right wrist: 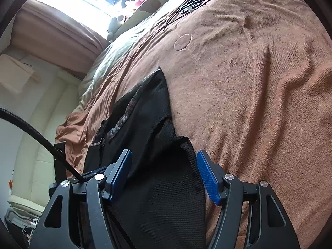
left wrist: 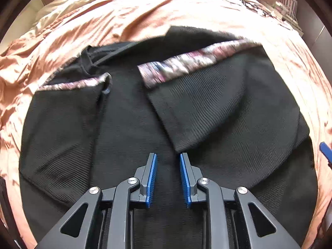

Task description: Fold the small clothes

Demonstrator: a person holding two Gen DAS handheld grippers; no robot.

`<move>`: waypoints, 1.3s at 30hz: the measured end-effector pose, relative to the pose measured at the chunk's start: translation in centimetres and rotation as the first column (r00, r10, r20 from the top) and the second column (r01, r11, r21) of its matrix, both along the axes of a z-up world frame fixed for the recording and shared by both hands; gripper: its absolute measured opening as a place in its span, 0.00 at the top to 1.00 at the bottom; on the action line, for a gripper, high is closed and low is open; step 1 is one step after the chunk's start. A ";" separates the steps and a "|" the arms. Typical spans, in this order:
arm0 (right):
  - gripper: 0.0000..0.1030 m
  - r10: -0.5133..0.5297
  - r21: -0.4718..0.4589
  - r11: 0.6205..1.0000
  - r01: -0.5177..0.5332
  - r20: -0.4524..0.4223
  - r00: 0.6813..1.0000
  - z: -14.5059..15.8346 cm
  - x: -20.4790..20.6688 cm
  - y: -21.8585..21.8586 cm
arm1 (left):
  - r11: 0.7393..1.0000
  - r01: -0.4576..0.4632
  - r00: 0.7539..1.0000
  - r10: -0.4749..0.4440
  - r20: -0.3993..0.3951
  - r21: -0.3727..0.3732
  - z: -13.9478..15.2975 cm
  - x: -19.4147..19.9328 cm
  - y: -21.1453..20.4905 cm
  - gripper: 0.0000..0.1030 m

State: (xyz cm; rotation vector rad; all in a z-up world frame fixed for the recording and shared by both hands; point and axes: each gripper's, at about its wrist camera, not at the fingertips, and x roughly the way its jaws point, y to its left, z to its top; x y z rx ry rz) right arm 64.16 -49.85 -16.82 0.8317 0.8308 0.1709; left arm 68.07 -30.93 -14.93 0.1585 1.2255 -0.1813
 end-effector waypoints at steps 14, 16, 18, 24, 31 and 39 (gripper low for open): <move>0.50 0.053 -0.139 0.989 -0.052 0.002 0.999 -0.3 3.0 1.7 | 0.992 -0.069 0.996 0.075 0.052 -0.101 -0.4 5.3 3.0 0.64; 0.54 0.055 -0.140 0.989 -0.055 -0.001 0.998 -0.5 3.3 1.9 | 0.993 -0.063 0.995 0.070 0.065 -0.097 -0.7 6.0 2.8 0.44; 0.57 0.064 -0.153 0.986 -0.063 0.002 0.998 -0.6 3.8 2.1 | 0.996 -0.057 0.994 0.063 0.089 -0.072 -1.0 6.5 2.3 0.41; 0.72 0.075 -0.187 0.979 -0.080 -0.035 0.997 -1.2 4.5 3.0 | 0.997 -0.034 0.993 0.041 0.112 -0.064 -2.1 8.1 1.4 0.64; 0.84 0.052 -0.201 0.977 -0.066 -0.075 0.996 -1.2 4.3 2.7 | 0.996 -0.052 0.986 0.040 0.159 0.071 -2.1 9.0 0.0 0.87; 0.83 0.048 -0.237 0.969 -0.069 -0.093 0.994 0.6 3.1 2.9 | 0.997 -0.081 0.986 0.077 0.151 0.020 0.2 8.6 2.2 0.86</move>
